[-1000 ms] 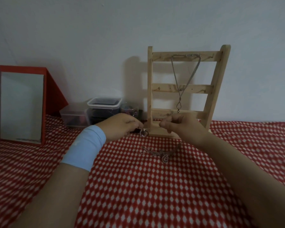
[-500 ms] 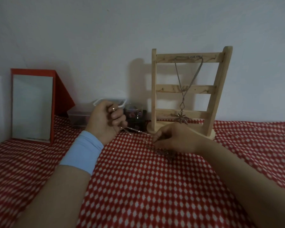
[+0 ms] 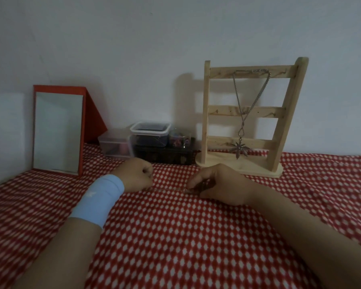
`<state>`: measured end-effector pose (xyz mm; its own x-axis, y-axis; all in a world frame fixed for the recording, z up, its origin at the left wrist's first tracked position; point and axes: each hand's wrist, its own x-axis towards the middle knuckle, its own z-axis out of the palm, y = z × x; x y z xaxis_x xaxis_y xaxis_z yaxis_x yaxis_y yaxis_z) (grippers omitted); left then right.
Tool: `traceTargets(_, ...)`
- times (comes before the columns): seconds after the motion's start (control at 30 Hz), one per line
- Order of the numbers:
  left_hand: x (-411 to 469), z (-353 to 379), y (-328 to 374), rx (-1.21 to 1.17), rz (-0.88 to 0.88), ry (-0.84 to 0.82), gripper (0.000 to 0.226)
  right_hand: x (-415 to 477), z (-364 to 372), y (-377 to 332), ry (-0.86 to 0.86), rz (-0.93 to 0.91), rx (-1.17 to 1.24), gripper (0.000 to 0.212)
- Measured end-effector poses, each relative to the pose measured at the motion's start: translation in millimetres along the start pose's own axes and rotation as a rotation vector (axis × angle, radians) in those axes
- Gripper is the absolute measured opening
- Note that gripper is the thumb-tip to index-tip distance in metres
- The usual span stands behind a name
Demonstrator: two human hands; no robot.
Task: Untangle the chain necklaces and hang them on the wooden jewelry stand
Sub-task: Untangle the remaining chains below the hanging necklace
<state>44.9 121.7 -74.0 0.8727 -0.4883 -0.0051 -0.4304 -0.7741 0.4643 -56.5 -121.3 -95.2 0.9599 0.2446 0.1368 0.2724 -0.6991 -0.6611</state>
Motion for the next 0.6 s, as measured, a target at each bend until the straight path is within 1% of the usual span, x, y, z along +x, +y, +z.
traceTargets(0.1,-2.3,-0.8,-10.1,0.173,-0.017,0.025,0.034,1.4,1.3,4.3,0.05,0.015,-0.073,0.035)
traceTargets(0.13,-3.4,-1.7,-12.2,0.229,-0.037,0.033,0.03,1.8,1.6,4.5,0.058,0.032,-0.11,0.034)
traceTargets(0.2,-5.5,-2.7,-13.9,0.311,-0.108,0.038,0.011,2.0,2.0,4.4,0.047,0.059,-0.179,0.03)
traceTargets(0.23,-7.2,-3.5,-12.6,0.349,-0.148,0.039,0.012,2.1,2.3,4.0,0.039,0.066,-0.206,0.028)
traceTargets(0.3,-9.3,-5.1,-8.7,0.44,-0.217,0.078,0.041,2.3,2.6,2.8,0.022,0.072,-0.255,0.027)
traceTargets(0.33,-10.0,-6.0,-4.0,0.47,-0.218,0.12,0.053,2.1,2.4,1.9,0.012,0.079,-0.286,0.027)
traceTargets(0.37,-8.7,-4.5,2.1,0.481,-0.172,0.147,0.06,2.0,1.9,1.2,0.007,0.086,-0.318,0.026)
traceTargets(0.4,-7.5,-1.3,10.5,0.458,-0.073,0.135,0.059,1.4,1.2,0.5,0.008,0.091,-0.345,0.025)
traceTargets(0.47,-6.8,10.8,28.7,0.34,0.163,-0.009,0.047,0.4,-0.5,0.5,0.015,0.103,-0.37,0.025)
traceTargets(0.5,-7.9,17.9,36.3,0.292,0.226,-0.083,0.042,0.0,-1.4,0.9,0.014,0.116,-0.374,0.026)
traceTargets(0.53,-8.4,23.9,41.0,0.257,0.259,-0.117,0.037,-0.4,-2.5,1.6,0.01,0.134,-0.384,0.027)
traceTargets(0.6,-7.0,29.1,41.7,0.209,0.281,-0.096,0.023,-0.8,-6.5,3.4,-0.003,0.19,-0.43,0.027)
